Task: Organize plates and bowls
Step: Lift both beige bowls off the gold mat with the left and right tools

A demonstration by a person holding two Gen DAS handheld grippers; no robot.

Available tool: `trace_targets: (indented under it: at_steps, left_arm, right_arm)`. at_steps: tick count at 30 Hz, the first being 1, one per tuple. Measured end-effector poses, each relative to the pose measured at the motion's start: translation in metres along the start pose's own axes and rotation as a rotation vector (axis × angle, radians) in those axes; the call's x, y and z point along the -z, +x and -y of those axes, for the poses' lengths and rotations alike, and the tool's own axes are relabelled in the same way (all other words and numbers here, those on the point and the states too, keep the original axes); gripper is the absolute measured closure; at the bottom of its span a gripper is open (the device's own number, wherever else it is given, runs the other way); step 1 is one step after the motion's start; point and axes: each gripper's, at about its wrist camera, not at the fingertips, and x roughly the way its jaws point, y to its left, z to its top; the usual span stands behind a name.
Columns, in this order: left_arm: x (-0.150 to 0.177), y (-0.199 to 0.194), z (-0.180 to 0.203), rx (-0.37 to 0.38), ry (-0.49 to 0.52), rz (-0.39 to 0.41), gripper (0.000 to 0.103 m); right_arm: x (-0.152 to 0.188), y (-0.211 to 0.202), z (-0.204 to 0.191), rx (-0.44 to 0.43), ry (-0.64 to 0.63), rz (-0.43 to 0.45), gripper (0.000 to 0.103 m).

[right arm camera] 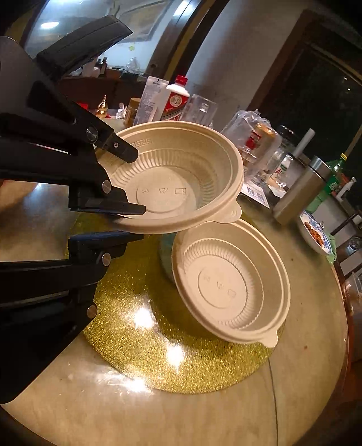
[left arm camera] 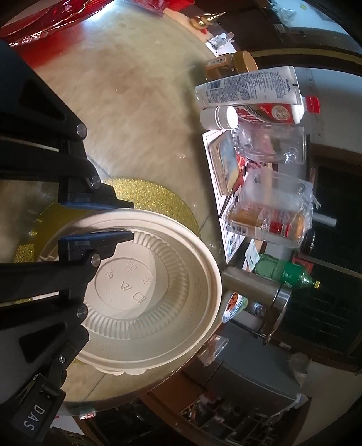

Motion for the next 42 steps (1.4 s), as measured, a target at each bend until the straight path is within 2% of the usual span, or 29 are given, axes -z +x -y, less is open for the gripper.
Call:
trace_targets:
  at_steps: [15, 42]
  left_arm:
    - [0.005, -0.006, 0.007, -0.013, 0.032, 0.016, 0.091]
    - [0.008, -0.004, 0.009, -0.022, 0.047, 0.013, 0.091]
  right_arm:
    - [0.001, -0.005, 0.012, -0.052, 0.008, -0.002, 0.093]
    - [0.0, -0.003, 0.015, -0.053, 0.015, -0.001, 0.093]
